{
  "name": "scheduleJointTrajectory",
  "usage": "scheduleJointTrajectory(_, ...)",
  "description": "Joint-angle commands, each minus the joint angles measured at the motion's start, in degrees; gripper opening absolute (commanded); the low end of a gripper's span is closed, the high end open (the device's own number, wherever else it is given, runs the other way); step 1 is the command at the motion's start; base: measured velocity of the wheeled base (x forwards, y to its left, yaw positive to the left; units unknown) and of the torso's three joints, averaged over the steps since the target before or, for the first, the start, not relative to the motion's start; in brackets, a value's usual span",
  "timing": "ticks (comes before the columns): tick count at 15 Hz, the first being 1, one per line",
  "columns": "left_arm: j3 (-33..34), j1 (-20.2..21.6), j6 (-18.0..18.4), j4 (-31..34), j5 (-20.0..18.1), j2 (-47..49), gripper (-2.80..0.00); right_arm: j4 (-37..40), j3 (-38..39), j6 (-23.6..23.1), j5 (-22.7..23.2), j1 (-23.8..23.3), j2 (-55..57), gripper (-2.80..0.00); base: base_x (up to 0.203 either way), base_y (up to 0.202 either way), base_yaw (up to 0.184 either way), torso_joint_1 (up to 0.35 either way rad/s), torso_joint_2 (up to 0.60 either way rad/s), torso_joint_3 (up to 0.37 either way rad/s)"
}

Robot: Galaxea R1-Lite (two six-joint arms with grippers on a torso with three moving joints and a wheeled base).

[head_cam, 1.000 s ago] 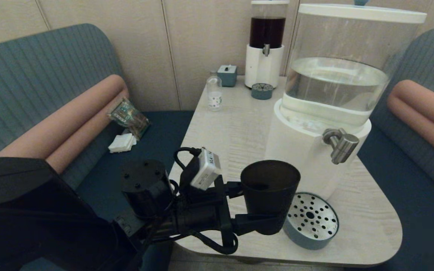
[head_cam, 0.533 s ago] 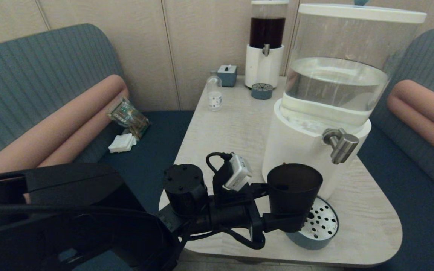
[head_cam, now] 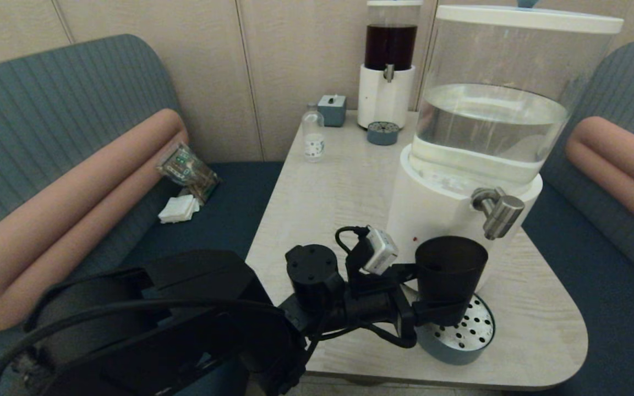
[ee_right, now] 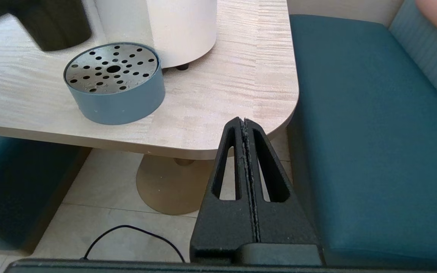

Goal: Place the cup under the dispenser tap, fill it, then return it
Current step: Place it under the water dispenser

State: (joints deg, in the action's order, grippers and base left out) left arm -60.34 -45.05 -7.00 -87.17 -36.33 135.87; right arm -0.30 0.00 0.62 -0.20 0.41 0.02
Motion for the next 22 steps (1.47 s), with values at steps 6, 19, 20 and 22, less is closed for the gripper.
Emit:
scheduleJointTrajectory(6, -6.21, -1.18, -0.2, -0.49, 0.3, 8.31, -2.8, -0.05, 0.0, 0.0, 0.03, -0.04, -0.02, -2.8, 0.0, 0.0, 0.0, 0.0, 0.0, 0.0)
scheduleJointTrajectory(19, -9.53, -1.1, -1.0, -0.49, 1.53, 9.94, -2.8, -0.05, 0.0, 0.0, 0.03, -0.06, -0.02, -2.8, 0.0, 0.0, 0.0, 0.0, 0.0, 0.0)
scheduleJointTrajectory(20, -9.53, -1.1, -1.0, -0.49, 1.53, 9.94, -2.8, -0.05, 0.0, 0.0, 0.03, 0.02, -0.02, -2.8, 0.0, 0.0, 0.0, 0.0, 0.0, 0.0)
scheduleJointTrajectory(22, -9.52, -1.18, -1.0, -0.49, 1.53, 9.94, -2.8, -0.05, 0.0, 0.0, 0.03, -0.03, -0.02, -2.8, 0.0, 0.0, 0.0, 0.0, 0.0, 0.0)
